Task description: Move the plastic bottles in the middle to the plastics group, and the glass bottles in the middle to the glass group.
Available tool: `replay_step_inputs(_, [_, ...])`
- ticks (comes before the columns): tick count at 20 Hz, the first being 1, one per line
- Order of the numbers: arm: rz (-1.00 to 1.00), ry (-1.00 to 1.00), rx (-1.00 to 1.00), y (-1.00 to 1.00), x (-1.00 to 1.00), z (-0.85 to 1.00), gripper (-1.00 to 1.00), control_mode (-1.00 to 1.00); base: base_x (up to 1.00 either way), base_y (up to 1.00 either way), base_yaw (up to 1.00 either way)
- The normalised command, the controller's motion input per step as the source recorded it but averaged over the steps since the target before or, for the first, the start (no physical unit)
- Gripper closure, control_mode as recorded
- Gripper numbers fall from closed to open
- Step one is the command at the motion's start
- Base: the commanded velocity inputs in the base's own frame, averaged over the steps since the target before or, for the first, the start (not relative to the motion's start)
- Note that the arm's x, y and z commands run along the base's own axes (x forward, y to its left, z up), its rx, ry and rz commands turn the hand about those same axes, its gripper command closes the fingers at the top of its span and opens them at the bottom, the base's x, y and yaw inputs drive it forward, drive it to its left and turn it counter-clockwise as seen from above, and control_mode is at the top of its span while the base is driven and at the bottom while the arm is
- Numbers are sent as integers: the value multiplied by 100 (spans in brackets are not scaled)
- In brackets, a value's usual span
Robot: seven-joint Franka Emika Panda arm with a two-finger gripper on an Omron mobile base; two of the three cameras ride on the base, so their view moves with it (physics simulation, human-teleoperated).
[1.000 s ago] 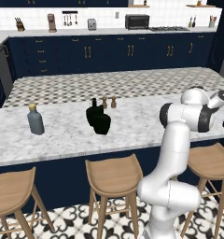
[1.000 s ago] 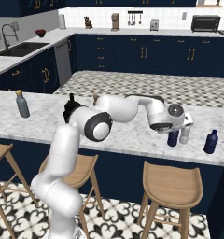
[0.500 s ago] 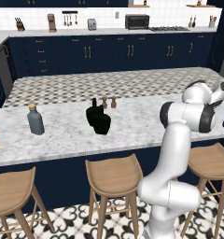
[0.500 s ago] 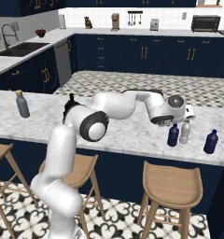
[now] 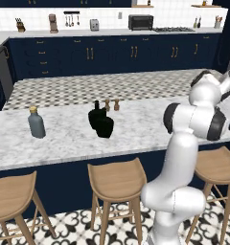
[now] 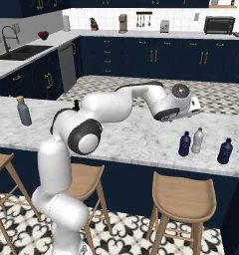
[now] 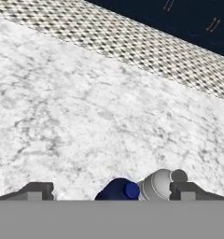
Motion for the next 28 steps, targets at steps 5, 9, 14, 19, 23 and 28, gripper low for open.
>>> replay_step_inputs(5, [2, -2, 0, 70, -23, 43, -100, -100, 0, 0, 0])
replay_step_inputs(9, [2, -2, 0, 88, -21, 17, -100, -100, 0, 0, 0])
replay_step_inputs(14, [0, 0, 2, 90, -19, 16, -100, -100, 0, 0, 0])
replay_step_inputs(19, [0, 0, 6, 86, -16, 24, -100, -100, 0, 0, 0])
replay_step_inputs(23, [-1, 1, 2, 93, -16, 10, -100, -100, 0, 0, 0])
replay_step_inputs(28, [-4, 3, 0, 96, -12, 7, -100, -100, 0, 0, 0])
